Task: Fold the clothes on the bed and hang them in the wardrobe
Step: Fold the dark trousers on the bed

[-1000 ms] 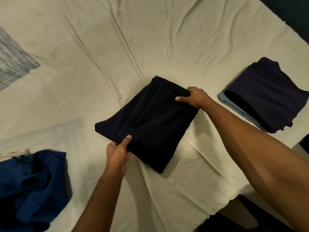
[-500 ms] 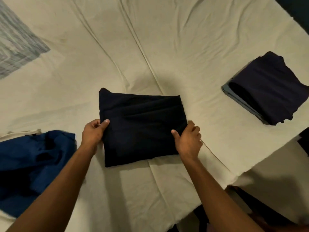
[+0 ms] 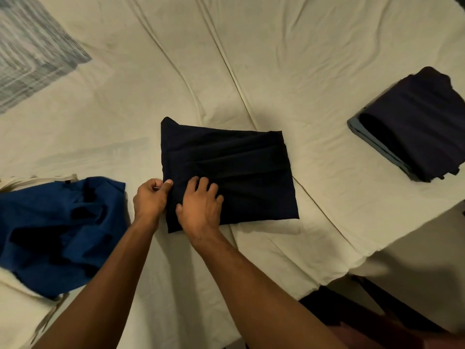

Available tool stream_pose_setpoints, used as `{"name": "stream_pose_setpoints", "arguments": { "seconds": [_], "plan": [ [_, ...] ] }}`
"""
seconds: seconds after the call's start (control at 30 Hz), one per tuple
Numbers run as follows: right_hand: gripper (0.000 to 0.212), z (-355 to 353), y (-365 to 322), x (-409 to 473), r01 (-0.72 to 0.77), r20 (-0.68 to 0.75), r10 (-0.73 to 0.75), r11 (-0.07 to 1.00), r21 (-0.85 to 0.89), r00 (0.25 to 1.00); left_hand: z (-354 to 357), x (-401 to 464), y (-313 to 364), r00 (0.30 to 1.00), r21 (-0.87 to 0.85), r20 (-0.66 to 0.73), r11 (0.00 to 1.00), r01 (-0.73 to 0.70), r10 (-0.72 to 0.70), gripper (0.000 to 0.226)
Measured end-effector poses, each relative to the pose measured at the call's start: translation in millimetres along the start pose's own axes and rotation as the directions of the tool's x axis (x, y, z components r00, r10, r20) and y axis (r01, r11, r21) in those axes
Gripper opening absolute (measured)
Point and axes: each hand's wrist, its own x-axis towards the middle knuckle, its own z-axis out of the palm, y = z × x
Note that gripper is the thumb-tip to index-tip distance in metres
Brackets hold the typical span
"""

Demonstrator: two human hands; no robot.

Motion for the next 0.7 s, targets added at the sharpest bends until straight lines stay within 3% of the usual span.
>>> {"name": "stream_pose_setpoints", "arguments": {
  "seconds": [0.17, 0.27, 0.3, 0.37, 0.43, 0.47, 0.53, 0.6, 0.7],
  "plan": [
    [0.054, -15.8, 8.7, 10.6, -0.015, 0.050, 0.013, 0.999, 0.036, 0.999, 5.4, -18.5, -1.5, 0.991, 0.020, -0.132, 1.000, -0.023, 0.025, 0.013],
    [0.033, -36.1, 30.4, 23.1, -0.162, 0.121, 0.126, 0.920, 0.357, 0.985, 6.8, -28.1, -2.1, 0.958, 0.089, -0.253, 0.989, -0.114, 0.133, 0.011],
    [0.033, -42.7, 43.8, 27.0, -0.239, 0.167, 0.177, 0.824, 0.514, 0.970, 7.0, -31.7, -2.0, 0.937, 0.137, -0.293, 0.978, -0.155, 0.190, 0.012],
    [0.040, -62.5, 76.4, 28.1, -0.361, 0.265, 0.254, 0.503, 0.786, 0.930, 11.6, -43.6, 4.7, 0.905, 0.208, -0.306, 0.948, -0.241, 0.297, 0.012],
    [0.041, -90.9, 114.5, 19.3, -0.318, 0.268, 0.274, 0.156, 0.935, 0.924, 23.6, -61.6, 18.9, 0.899, 0.238, -0.204, 0.911, -0.338, 0.387, 0.009],
    [0.035, -105.2, 135.8, 13.6, -0.237, 0.215, 0.284, 0.043, 0.971, 0.934, 32.8, -69.8, 26.7, 0.890, 0.259, -0.137, 0.883, -0.392, 0.436, 0.008],
    [0.020, -139.6, 181.4, -1.4, -0.080, 0.111, 0.333, -0.105, 0.991, 0.936, 57.2, -84.1, 43.6, 0.848, 0.298, -0.020, 0.813, -0.500, 0.529, 0.008],
    [0.021, -175.4, 231.8, -16.9, 0.061, 0.035, 0.417, -0.216, 0.974, 0.908, 92.6, -95.7, 63.6, 0.826, 0.317, 0.075, 0.773, -0.550, 0.558, 0.017],
    [0.029, -202.3, 304.4, -24.7, 0.191, -0.020, 0.535, -0.265, 0.945, 0.845, 157.2, -114.9, 93.7, 0.830, 0.461, 0.200, 0.697, -0.549, 0.521, 0.051]
  ]
}}
